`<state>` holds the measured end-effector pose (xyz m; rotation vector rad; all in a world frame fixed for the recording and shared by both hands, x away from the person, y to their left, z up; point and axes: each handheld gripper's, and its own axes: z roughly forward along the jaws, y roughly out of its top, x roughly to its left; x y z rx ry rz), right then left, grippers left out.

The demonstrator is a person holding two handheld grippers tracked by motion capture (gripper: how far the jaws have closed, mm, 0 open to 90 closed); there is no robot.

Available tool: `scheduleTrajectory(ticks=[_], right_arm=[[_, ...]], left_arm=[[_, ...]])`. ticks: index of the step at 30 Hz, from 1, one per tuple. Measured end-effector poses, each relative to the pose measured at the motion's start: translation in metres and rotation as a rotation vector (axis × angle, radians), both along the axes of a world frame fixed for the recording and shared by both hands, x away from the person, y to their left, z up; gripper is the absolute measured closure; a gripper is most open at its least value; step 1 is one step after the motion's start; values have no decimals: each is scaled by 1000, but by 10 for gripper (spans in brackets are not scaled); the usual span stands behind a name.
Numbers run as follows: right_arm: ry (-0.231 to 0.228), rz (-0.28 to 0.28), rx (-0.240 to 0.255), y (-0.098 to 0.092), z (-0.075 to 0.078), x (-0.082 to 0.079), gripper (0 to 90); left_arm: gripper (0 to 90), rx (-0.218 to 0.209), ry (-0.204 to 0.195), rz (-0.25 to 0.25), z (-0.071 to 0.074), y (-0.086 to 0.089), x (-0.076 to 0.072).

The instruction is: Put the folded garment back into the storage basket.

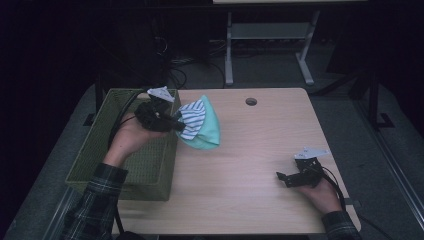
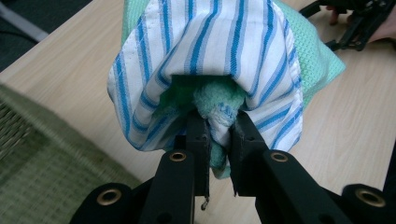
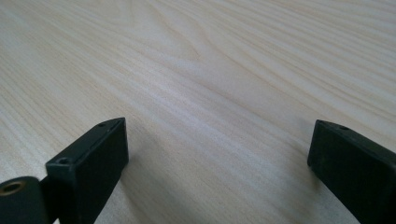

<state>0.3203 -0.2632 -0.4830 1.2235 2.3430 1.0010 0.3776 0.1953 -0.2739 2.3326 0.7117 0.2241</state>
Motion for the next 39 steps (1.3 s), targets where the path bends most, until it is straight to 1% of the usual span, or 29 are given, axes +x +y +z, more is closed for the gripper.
scheduleTrajectory(ticks=[9,12,21,24,27,29,33,35,39], right_arm=[[3,2,1,0,0,0,43],[4,1,2,0,0,0,44],[3,2,0,0,0,-1,44],[3,2,0,0,0,-1,44],[2,2,0,0,0,-1,44],[3,1,1,0,0,-1,44],[3,1,1,0,0,-1,43],[3,2,1,0,0,-1,44],[3,2,1,0,0,-1,43]], left_arm=[[796,-17,3,110,-1,38,-10],[796,-30,3,148,-1,50,-13],[795,-32,5,245,-5,85,-19],[795,-31,8,281,-9,97,-18],[795,-18,8,315,-14,108,-18],[795,-22,18,332,-17,113,-17],[795,-7,26,367,-24,124,-16],[795,-6,33,387,-29,129,-15],[794,15,56,430,-43,136,-11]])
